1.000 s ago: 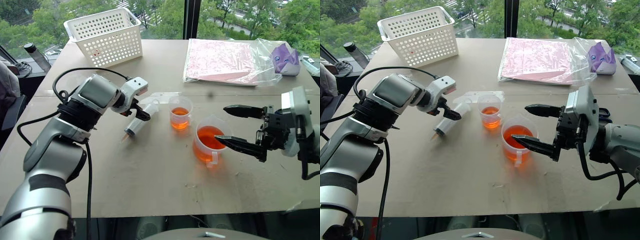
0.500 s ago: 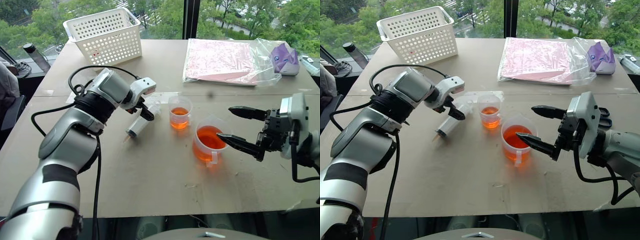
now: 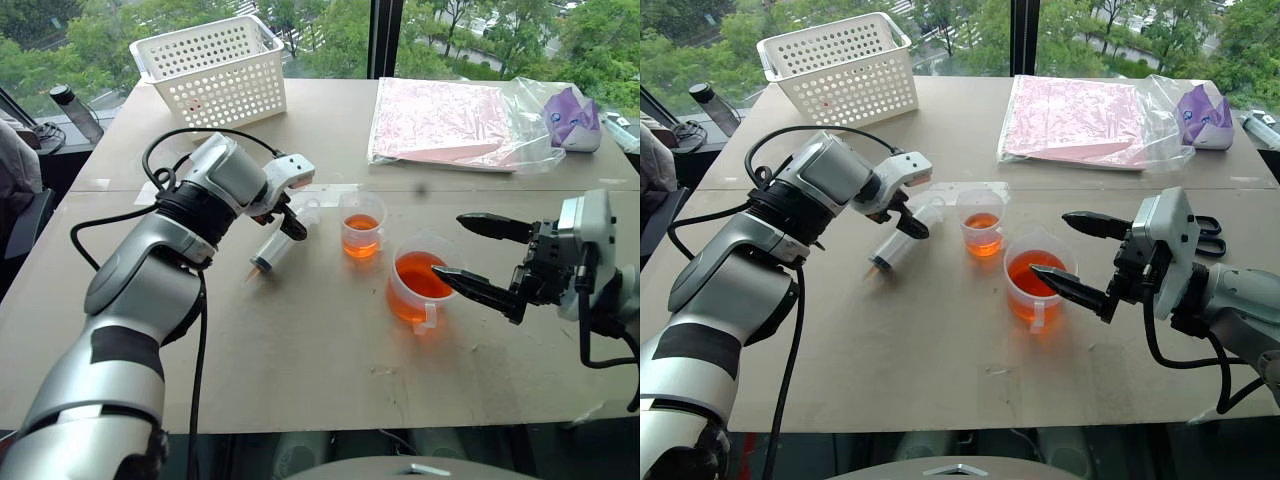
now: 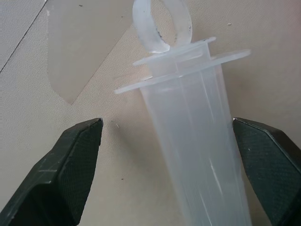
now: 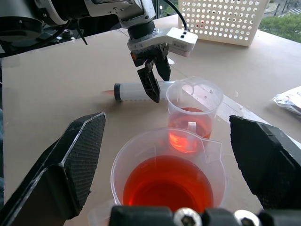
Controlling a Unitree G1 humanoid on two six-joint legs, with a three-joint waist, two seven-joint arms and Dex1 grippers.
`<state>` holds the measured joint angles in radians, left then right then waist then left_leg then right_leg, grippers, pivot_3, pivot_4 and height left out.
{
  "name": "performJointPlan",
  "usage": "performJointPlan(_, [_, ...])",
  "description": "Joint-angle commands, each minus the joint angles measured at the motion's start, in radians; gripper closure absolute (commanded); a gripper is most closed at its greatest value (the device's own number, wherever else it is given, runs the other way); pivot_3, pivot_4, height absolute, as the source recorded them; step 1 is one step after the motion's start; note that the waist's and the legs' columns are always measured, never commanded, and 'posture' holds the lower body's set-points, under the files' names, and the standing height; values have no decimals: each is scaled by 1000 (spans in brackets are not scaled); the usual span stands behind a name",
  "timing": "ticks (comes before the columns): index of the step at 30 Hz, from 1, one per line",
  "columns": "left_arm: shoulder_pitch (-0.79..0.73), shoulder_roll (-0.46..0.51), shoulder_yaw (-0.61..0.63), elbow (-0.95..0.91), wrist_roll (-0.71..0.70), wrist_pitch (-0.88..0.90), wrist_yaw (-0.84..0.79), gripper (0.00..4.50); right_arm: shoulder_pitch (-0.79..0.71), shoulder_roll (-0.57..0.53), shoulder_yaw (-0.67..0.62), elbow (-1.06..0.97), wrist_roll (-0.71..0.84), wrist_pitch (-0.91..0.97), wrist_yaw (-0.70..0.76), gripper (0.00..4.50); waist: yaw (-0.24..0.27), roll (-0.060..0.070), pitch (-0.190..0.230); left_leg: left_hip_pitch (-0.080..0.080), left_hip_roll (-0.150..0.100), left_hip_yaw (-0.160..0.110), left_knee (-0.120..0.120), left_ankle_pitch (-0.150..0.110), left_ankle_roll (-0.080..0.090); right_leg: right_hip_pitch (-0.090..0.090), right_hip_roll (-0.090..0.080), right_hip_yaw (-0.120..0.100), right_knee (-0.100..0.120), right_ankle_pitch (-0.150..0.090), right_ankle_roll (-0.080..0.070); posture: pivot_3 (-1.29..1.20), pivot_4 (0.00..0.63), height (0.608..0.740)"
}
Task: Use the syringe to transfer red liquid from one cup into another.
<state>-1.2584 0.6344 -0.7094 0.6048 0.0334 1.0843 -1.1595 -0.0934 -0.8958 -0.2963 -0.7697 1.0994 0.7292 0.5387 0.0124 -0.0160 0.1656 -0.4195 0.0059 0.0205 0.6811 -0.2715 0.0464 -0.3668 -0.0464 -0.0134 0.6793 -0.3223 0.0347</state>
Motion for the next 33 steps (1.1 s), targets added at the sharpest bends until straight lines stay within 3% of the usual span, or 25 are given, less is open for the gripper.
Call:
performJointPlan(1, [-20, -11, 30, 19, 27, -1, 11, 39, -7, 4, -24, -24, -1, -24, 2, 0, 0, 0, 0, 0, 0, 0, 0, 0, 0, 0, 0, 0, 0, 0, 0, 0, 150, 740])
performJointPlan(8, [-13, -22, 33, 9, 30, 22, 3, 39, 7, -12, -35, -18, -7, -13, 15, 0, 0, 0, 0, 0, 0, 0, 1, 0, 0, 0, 0, 0, 0, 0, 0, 0, 150, 740])
performJointPlan(11, [-2, -19, 32, -6, 30, 27, 1, 919, 15, -13, -41, -24, -1, -14, 17, 0, 0, 0, 0, 0, 0, 0, 1, 0, 0, 0, 0, 0, 0, 0, 0, 0, 150, 740])
performJointPlan(14, [0, -17, 32, -14, 28, 31, -3, 2306, 11, -19, -43, -26, 19, -7, 13, 0, 0, 0, 0, 0, 0, 0, 1, 0, 0, 0, 0, 0, 0, 0, 0, 0, 150, 740])
performJointPlan(26, [3, -12, 30, -21, 34, 28, -9, 2306, 11, -28, -40, -29, 33, -4, 3, 0, 0, 0, 0, 0, 0, 0, 1, 0, 0, 0, 0, 0, 1, 0, 0, 0, 150, 740])
performJointPlan(27, [5, -11, 29, -24, 35, 28, -10, 2779, 9, -29, -39, -29, 34, -4, 2, 0, 0, 0, 0, 0, 0, 0, 1, 0, 0, 0, 0, 0, 1, 0, 0, 0, 150, 740])
performJointPlan(29, [6, -12, 38, -29, 33, 29, -3, 3081, 6, -30, -38, -27, 35, -4, 2, 0, 0, 0, 0, 0, 0, 0, 1, 0, 0, 0, 0, 0, 1, 0, 0, 0, 150, 740])
performJointPlan(33, [11, 0, 78, -61, 12, 34, -6, 3083, 5, -30, -40, -26, 41, -3, 1, 0, 0, 0, 0, 0, 0, 0, 2, 0, 0, 0, 0, 0, 1, 0, 0, 0, 150, 740])
